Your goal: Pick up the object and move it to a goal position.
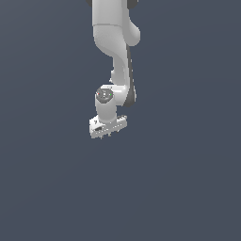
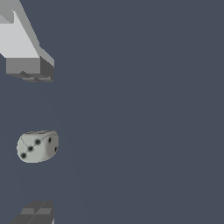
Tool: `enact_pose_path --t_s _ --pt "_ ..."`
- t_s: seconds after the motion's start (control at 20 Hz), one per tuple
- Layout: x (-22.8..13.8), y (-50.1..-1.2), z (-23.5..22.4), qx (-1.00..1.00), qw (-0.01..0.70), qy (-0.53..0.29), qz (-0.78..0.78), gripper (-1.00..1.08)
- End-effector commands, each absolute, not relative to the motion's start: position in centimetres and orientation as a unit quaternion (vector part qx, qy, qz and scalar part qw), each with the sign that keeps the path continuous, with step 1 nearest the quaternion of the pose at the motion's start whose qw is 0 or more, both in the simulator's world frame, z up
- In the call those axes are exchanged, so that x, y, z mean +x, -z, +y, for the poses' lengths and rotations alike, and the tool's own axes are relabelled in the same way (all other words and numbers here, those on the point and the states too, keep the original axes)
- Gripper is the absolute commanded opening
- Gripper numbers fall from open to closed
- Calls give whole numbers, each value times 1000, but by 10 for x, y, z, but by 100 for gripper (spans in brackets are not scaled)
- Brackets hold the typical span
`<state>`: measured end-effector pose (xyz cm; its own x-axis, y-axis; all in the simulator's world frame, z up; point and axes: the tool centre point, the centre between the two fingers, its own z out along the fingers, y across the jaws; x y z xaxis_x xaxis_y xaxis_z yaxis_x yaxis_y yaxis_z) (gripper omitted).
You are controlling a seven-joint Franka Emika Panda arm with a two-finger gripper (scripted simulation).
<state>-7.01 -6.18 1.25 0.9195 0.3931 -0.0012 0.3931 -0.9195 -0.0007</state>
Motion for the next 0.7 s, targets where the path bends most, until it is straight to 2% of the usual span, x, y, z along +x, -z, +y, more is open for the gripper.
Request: enact_pose_path --t_s 0.0,0.05,0.1,0.65 --pt "-69 -9 -62 -980 0 0 -201 100" --pt "-69 -9 -62 -980 0 0 -201 100" --pt "-69 -9 -62 -980 0 0 -201 -100" --pt "-69 -10 -62 -980 0 0 -201 -100"
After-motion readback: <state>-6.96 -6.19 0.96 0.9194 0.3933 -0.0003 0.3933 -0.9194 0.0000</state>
